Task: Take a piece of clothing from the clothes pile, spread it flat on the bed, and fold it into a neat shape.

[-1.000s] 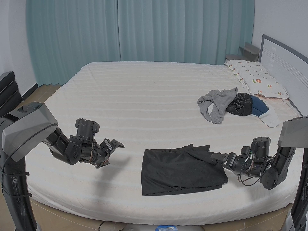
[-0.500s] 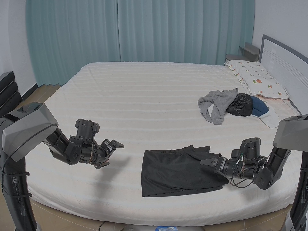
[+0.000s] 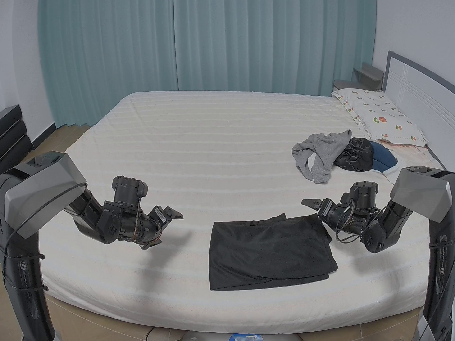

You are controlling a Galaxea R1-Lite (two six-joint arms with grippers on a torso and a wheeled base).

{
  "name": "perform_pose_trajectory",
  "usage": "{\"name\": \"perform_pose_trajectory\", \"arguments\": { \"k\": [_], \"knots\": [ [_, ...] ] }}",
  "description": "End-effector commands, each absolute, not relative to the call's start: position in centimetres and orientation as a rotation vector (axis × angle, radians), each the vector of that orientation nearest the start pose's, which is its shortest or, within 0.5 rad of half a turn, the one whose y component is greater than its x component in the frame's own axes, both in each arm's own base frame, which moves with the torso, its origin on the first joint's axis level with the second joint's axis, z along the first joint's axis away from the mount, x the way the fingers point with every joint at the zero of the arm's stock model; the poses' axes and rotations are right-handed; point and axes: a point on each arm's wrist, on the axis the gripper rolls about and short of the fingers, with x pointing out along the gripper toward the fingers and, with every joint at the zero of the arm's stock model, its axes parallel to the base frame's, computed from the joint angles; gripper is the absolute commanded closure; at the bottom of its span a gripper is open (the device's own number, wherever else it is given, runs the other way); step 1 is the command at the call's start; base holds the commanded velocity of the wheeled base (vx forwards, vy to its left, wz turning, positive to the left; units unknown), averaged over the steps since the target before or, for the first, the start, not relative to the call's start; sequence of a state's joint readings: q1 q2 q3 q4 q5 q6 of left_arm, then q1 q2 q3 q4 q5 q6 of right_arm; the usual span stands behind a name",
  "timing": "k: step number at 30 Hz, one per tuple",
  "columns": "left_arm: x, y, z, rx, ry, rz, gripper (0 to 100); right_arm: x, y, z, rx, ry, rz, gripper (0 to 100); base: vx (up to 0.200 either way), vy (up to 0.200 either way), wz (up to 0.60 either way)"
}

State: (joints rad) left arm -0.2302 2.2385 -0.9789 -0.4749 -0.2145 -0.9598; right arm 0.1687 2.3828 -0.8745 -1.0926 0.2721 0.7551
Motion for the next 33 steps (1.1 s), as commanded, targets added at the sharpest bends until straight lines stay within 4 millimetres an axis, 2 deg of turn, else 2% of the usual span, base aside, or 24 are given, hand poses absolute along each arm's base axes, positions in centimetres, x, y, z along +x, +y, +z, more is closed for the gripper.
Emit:
{"name": "perform_pose_trajectory", "arguments": {
  "k": [1,7,9,10,11,14,16,18,22,25,30,31,33],
  "knots": [
    [37.5,-9.3,1.8,-0.882,0.921,0.007,0,40.8,4.7,-2.5,0.805,0.531,0.167,0,0.000,0.000,0.00],
    [38.4,-9.8,2.3,-0.892,0.894,-0.019,0,40.6,3.7,-2.3,0.889,0.486,0.163,0,0.000,0.000,0.00],
    [39.0,-11.3,2.1,-0.877,0.893,-0.055,0,40.4,3.6,-2.6,0.894,0.506,0.185,0,0.000,0.000,0.00],
    [39.0,-11.3,2.1,-0.877,0.892,-0.056,0,40.4,3.6,-2.6,0.894,0.506,0.185,0,0.000,0.000,0.00],
    [39.6,-12.7,1.8,-0.859,0.884,-0.081,0,40.4,3.7,-2.6,0.896,0.513,0.195,0,0.000,0.000,0.00],
    [40.3,-14.3,1.6,-0.840,0.867,-0.098,0,40.2,3.6,-2.7,0.898,0.517,0.193,0,0.000,0.000,0.00],
    [40.7,-16.8,0.8,-0.805,0.852,-0.113,0,39.7,3.7,-2.8,0.902,0.538,0.189,0,0.000,0.000,0.00],
    [41.1,-18.2,0.4,-0.776,0.836,-0.119,0,39.5,3.9,-2.8,0.900,0.542,0.194,0,0.000,0.000,0.00],
    [40.8,-20.7,-0.1,-0.743,0.832,-0.158,0,39.6,4.0,-2.9,0.901,0.534,0.202,0,0.000,0.000,0.00],
    [40.2,-22.3,-0.6,-0.719,0.845,-0.193,0,39.6,4.3,-3.0,0.899,0.535,0.208,0,0.000,0.000,0.00],
    [40.8,-22.6,-1.1,-0.706,0.823,-0.179,0,39.6,4.6,-3.0,0.895,0.536,0.215,0,0.000,0.000,0.00],
    [40.8,-22.5,-1.1,-0.705,0.818,-0.171,100,39.7,4.7,-3.0,0.892,0.532,0.219,0,0.000,0.000,0.00],
    [40.8,-22.5,-1.2,-0.700,0.808,-0.153,100,39.7,5.0,-3.1,0.885,0.535,0.227,0,0.000,0.000,0.00]
  ]
}}
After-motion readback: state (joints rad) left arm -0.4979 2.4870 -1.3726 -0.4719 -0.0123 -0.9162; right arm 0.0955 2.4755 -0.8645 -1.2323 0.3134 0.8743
